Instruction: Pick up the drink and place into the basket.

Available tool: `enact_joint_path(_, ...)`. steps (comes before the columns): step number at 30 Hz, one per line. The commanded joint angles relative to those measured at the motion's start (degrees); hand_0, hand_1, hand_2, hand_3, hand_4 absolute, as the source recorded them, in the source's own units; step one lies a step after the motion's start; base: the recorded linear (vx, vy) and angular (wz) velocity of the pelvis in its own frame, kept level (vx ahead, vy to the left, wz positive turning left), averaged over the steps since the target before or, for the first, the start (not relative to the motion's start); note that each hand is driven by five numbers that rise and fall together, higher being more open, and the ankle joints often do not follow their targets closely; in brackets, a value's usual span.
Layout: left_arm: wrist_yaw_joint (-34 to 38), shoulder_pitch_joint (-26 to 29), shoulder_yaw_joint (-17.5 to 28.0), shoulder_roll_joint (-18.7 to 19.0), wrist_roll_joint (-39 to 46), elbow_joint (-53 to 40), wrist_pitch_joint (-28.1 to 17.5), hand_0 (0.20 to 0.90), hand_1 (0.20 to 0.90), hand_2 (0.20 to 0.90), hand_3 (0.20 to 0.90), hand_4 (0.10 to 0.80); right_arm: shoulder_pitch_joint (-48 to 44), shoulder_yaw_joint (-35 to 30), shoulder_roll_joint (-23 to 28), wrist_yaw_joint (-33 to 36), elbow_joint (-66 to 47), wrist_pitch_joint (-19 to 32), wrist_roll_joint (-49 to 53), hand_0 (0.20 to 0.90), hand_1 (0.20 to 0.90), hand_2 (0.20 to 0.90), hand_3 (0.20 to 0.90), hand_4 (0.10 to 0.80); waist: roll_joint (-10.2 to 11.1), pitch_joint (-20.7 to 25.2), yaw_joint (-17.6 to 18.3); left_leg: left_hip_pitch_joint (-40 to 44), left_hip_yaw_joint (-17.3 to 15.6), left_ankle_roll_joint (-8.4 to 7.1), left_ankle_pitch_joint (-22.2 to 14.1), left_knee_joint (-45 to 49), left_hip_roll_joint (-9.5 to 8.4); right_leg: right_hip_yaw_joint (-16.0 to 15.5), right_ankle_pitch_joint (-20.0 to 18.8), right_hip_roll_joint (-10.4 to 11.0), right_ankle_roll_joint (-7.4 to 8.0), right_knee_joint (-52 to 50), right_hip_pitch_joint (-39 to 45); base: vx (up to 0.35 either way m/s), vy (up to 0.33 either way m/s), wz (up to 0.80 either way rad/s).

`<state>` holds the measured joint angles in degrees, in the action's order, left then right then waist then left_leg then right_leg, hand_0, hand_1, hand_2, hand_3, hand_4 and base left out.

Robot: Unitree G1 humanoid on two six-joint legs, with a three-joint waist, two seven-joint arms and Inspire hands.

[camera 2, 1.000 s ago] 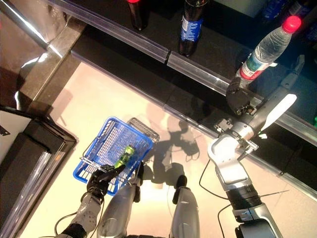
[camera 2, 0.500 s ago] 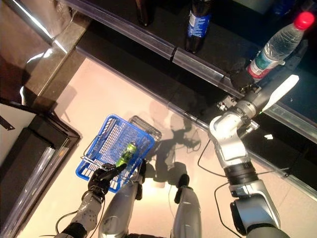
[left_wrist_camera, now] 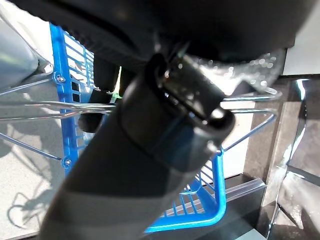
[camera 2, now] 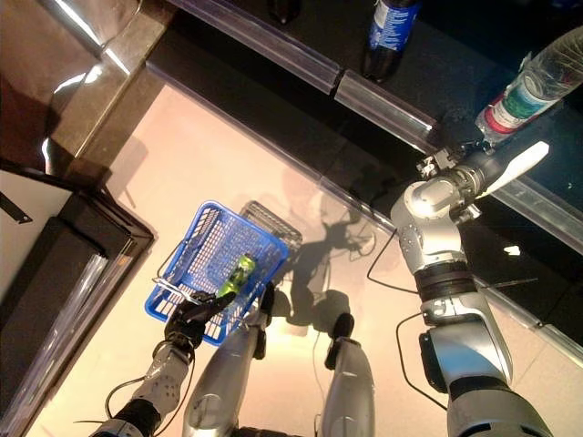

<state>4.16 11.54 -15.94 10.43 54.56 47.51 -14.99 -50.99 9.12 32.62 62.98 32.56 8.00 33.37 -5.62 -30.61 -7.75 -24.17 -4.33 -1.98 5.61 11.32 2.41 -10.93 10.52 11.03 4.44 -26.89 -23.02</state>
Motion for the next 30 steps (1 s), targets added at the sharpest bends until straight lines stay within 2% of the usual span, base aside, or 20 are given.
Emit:
enact_joint_path(1, 0.3, -7.0, -4.3, 5.0, 0.7, -1.2, -0.1, 0.300, 0.300, 0.300, 0.200, 0.100, -11.0, 1.4, 11.0, -1.7, 0.6, 5.4, -1.1, 0.900, 0.900, 0.900, 0.900, 0.800, -0.4, 0.8, -1.1, -2.2, 1.9, 1.15, -5.4, 4.8, -2.24, -3.0, -7.0, 0.7, -0.24, 2.8, -3.2, 0.000, 0.000, 0.00)
enact_joint_path(19, -1.6, -8.0, -4.1, 7.8, 2.4, -2.8, 1.3, 0.300, 0.300, 0.300, 0.200, 0.100, -18.5, 5.7, 16.9, -2.3, 7.9, 4.6, -1.2, 0.900, 0.900, 0.900, 0.900, 0.800, -0.6, 0.8, -2.2, -2.7, 2.5, 1.32, -5.8, 5.2, -2.70, -3.6, -6.9, 0.9, 0.00, 2.9, -3.1, 0.000, 0.000, 0.00)
enact_joint_path(20, -1.6, -8.1, -4.2, 7.9, 2.4, -2.8, 1.3, 0.300, 0.300, 0.300, 0.200, 0.100, -18.6, 5.8, 17.0, -2.4, 8.1, 4.5, -1.0, 0.858, 0.858, 0.858, 0.851, 0.751, -0.6, 0.8, -2.3, -2.7, 2.6, 1.33, -5.8, 5.2, -2.74, -3.7, -6.8, 0.9, 0.01, 2.9, -3.1, 0.000, 0.000, 0.00)
enact_joint_path(21, -1.6, -8.1, -4.2, 8.1, 2.4, -3.0, 1.4, 0.300, 0.300, 0.300, 0.200, 0.100, -19.0, 6.0, 17.3, -2.6, 8.5, 4.4, -1.1, 0.389, 0.389, 0.389, 0.304, 0.204, -0.6, 0.8, -2.4, -2.8, 2.7, 1.33, -5.9, 5.3, -2.79, -3.9, -6.8, 1.0, -0.01, 2.9, -3.1, 0.000, 0.000, 0.00)
enact_joint_path(22, -1.7, -8.2, -4.1, 8.3, 2.4, -3.1, 1.5, 0.300, 0.300, 0.300, 0.200, 0.100, -19.2, 6.2, 17.4, -2.8, 8.6, 4.3, -1.2, 0.300, 0.300, 0.300, 0.200, 0.100, -0.6, 0.8, -2.5, -2.8, 2.7, 1.32, -5.8, 5.3, -2.78, -4.0, -6.7, 1.0, -0.03, 2.8, -3.1, 0.000, 0.000, 0.00)
enact_joint_path(30, -2.4, -8.5, -3.5, 8.8, 3.6, -3.7, 0.1, 0.300, 0.300, 0.300, 0.200, 0.100, -19.6, 6.9, 18.2, -3.2, 10.7, 5.0, 0.6, 0.300, 0.300, 0.300, 0.200, 0.100, -0.6, 0.8, -2.6, -2.1, 2.5, 1.30, -5.9, 5.1, -2.84, -4.3, -6.3, 0.8, -0.31, 2.4, -2.8, -0.010, 0.000, 0.00)
